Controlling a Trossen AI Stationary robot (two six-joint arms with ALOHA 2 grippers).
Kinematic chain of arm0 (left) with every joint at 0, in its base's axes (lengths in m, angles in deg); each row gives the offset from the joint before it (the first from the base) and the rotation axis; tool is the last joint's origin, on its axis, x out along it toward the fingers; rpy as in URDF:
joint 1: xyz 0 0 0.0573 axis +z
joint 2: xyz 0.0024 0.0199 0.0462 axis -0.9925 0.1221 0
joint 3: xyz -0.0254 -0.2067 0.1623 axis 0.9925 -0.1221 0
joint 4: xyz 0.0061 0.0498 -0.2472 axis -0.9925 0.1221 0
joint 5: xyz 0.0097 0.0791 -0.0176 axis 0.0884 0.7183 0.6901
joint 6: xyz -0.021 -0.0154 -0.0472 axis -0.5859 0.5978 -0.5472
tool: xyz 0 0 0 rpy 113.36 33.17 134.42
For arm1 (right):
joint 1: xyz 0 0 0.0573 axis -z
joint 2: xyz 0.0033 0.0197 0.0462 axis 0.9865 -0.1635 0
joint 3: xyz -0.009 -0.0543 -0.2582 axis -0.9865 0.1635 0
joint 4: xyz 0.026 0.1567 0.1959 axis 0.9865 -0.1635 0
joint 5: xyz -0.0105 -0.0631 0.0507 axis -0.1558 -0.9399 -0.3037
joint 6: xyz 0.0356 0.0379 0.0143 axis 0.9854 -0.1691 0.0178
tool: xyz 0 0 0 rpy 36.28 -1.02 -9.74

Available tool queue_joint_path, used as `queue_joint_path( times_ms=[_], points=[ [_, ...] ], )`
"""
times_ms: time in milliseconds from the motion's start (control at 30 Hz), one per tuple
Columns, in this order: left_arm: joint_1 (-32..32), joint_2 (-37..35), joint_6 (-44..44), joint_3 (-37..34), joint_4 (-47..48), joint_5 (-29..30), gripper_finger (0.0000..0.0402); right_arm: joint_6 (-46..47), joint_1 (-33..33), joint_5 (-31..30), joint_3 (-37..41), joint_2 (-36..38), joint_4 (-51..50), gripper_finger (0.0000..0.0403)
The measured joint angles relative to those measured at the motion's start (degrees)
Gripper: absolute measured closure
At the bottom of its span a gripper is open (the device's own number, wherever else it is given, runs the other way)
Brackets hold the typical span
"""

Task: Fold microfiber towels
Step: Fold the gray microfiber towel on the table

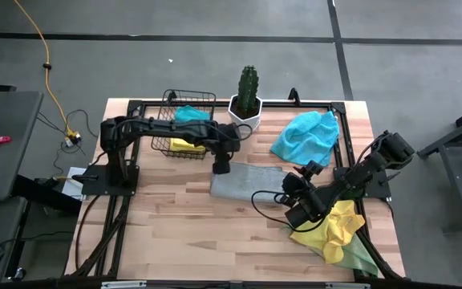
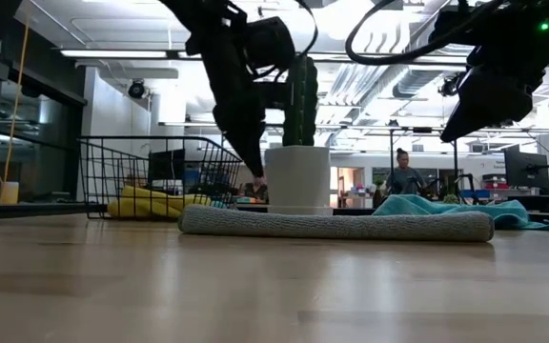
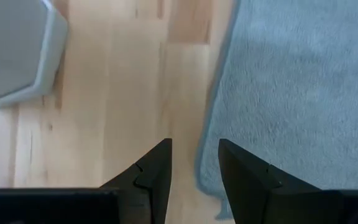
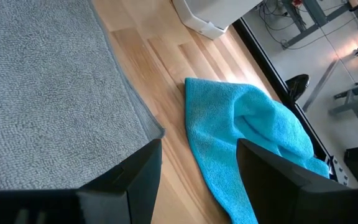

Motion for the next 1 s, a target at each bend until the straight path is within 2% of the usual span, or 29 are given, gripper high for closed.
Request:
queue_joint_path(
  times_ms=[167, 300, 567, 800, 1000],
  points=[
    [-0.5, 0.0, 7.5, 2.0, -1.3, -2.7, 0.0279, -0.1, 0.0, 0.0, 0.0, 0.0, 0.1, 0.0203],
    [-0.4, 0.3, 13.5, 2.6, -6.2, -3.9, 0.028, 0.0, 0.0, 0.0, 0.0, 0.0, 0.5, 0.0203],
    [5.6, 4.8, 17.5, 2.6, -10.0, -5.8, 0.028, -3.0, 0.0, 0.0, 0.0, 0.0, 3.3, 0.0203],
    [8.6, 6.1, 17.0, 2.5, -4.9, -7.8, 0.028, -3.0, 0.0, 0.0, 0.0, 0.0, 3.4, 0.0203],
    [9.1, 5.2, 17.6, 2.5, 3.2, -3.6, 0.028, -3.0, 0.0, 0.0, 0.0, 0.0, 3.8, 0.0203]
  ],
)
